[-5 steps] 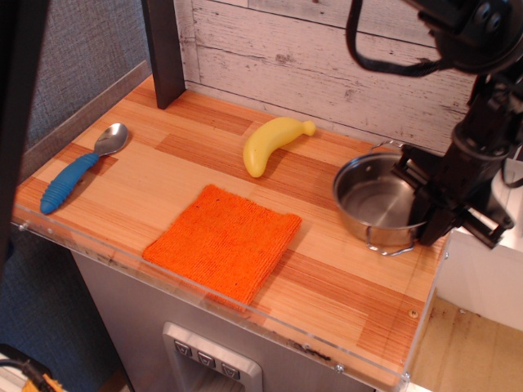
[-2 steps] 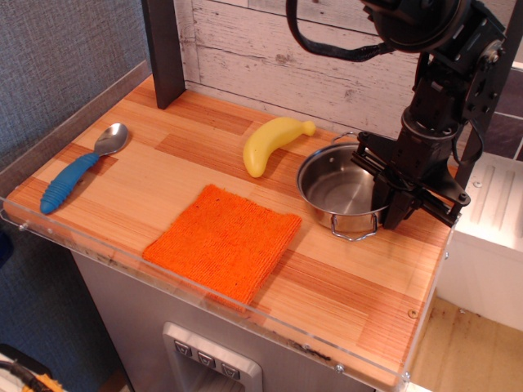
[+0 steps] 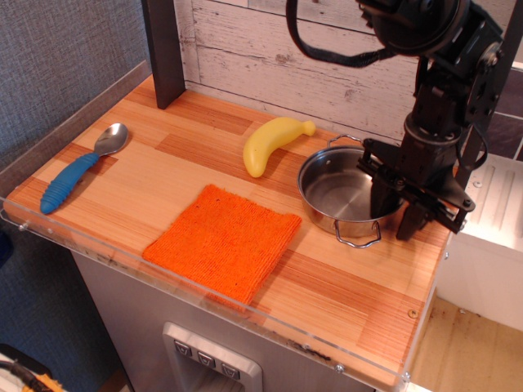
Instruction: Move the pot to the front right corner of the orange towel.
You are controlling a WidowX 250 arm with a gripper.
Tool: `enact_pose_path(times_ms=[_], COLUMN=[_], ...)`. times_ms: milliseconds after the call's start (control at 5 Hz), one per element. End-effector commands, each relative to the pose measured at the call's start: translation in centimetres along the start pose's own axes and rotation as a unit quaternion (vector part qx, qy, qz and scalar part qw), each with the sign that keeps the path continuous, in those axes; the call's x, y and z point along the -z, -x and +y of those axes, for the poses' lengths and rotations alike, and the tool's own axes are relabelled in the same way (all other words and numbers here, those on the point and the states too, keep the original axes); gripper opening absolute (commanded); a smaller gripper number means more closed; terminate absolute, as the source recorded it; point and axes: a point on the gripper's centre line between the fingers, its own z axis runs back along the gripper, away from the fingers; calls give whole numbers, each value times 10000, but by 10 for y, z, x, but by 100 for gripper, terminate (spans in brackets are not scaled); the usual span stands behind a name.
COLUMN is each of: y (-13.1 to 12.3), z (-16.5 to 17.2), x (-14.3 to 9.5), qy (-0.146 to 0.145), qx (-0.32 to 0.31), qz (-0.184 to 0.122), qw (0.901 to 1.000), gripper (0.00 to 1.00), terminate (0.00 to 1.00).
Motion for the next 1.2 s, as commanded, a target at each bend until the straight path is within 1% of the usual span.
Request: enact_pose_path(times_ms=[0,200,400,600,800,1000], y=[37,77,108,123,126,126], z=[21,43,63,70,74,74], x=[-63,-90,-98,-95,-91,-91], qy=[263,365,293,172,142,142], qx=[-463,-1044,-1351,-1380,-1094,-1094], qz=[-894,-1187,-1089,-862,-599,-599], qw=[9946,9867,9844,9865,9921,9921], gripper=[100,100,100,100,100,100], terminate=[0,0,0,0,0,0])
